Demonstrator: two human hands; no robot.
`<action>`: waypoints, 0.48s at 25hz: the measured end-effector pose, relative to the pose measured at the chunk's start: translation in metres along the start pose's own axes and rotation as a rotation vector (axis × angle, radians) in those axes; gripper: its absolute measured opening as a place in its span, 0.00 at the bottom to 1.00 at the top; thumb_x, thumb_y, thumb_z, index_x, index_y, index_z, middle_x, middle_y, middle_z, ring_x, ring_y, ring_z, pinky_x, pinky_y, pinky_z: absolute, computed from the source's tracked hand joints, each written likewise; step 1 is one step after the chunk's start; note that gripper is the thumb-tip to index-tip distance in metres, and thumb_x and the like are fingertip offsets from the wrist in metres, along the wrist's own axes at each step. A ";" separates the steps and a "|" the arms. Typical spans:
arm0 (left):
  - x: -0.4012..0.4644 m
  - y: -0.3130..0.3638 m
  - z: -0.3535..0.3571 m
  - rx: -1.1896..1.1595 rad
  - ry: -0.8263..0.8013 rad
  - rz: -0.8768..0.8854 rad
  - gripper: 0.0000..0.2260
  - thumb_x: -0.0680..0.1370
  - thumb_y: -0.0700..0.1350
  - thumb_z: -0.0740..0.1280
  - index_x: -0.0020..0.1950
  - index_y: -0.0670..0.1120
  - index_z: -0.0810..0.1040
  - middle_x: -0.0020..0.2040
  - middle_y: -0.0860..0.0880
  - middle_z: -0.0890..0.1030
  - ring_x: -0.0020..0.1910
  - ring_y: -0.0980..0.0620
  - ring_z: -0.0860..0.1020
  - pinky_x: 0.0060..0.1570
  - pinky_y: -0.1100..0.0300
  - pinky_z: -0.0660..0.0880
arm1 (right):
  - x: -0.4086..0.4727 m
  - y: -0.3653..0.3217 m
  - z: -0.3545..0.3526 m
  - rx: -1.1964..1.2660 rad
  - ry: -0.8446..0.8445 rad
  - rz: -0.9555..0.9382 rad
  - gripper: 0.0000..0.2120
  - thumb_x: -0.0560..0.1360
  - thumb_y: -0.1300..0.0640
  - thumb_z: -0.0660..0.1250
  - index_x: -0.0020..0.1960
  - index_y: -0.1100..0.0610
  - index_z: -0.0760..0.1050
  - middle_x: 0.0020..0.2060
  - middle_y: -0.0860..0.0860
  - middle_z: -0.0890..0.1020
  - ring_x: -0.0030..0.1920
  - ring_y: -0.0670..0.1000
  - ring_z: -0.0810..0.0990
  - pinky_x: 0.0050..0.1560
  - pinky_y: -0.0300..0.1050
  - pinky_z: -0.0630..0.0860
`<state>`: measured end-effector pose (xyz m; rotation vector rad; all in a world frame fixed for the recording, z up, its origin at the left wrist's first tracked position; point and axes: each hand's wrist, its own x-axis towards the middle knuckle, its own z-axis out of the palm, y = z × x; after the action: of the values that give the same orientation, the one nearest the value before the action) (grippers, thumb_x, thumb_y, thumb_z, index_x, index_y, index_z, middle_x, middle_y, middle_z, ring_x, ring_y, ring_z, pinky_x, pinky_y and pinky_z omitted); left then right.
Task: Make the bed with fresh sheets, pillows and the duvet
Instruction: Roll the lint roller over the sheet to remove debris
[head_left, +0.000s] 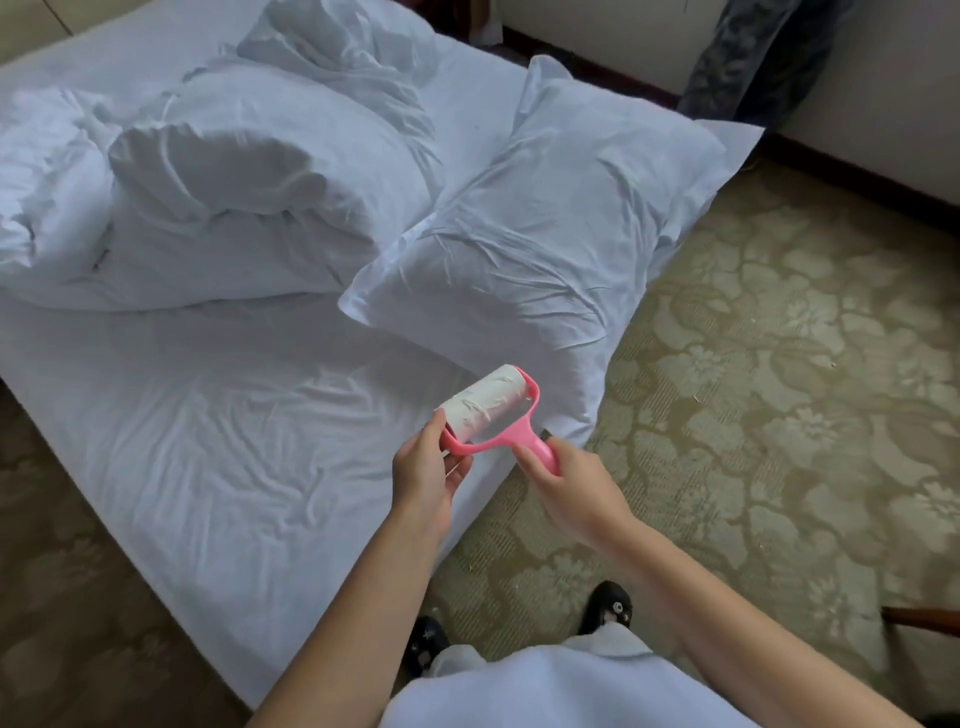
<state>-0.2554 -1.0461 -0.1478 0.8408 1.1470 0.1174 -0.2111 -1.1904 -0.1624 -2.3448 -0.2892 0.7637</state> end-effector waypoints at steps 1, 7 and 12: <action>-0.006 -0.004 0.016 0.005 -0.002 0.001 0.07 0.80 0.45 0.64 0.48 0.43 0.77 0.45 0.44 0.78 0.41 0.50 0.76 0.44 0.58 0.75 | 0.002 0.009 -0.015 -0.003 -0.003 -0.012 0.23 0.78 0.38 0.56 0.40 0.58 0.69 0.30 0.50 0.73 0.29 0.49 0.69 0.31 0.45 0.64; -0.032 -0.036 0.117 -0.080 0.089 0.035 0.06 0.80 0.46 0.64 0.49 0.44 0.77 0.42 0.45 0.78 0.39 0.51 0.77 0.40 0.60 0.75 | 0.028 0.061 -0.105 -0.043 -0.058 -0.101 0.21 0.77 0.38 0.56 0.38 0.55 0.67 0.31 0.49 0.74 0.30 0.49 0.70 0.31 0.46 0.65; -0.032 -0.047 0.187 -0.169 0.137 0.038 0.07 0.80 0.44 0.64 0.47 0.42 0.76 0.41 0.43 0.77 0.38 0.49 0.77 0.38 0.59 0.75 | 0.057 0.100 -0.153 -0.004 -0.075 -0.147 0.22 0.77 0.39 0.57 0.37 0.57 0.67 0.29 0.49 0.74 0.29 0.49 0.70 0.32 0.46 0.65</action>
<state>-0.1281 -1.1929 -0.1255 0.7132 1.2315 0.3035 -0.0732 -1.3240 -0.1574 -2.2723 -0.4902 0.7800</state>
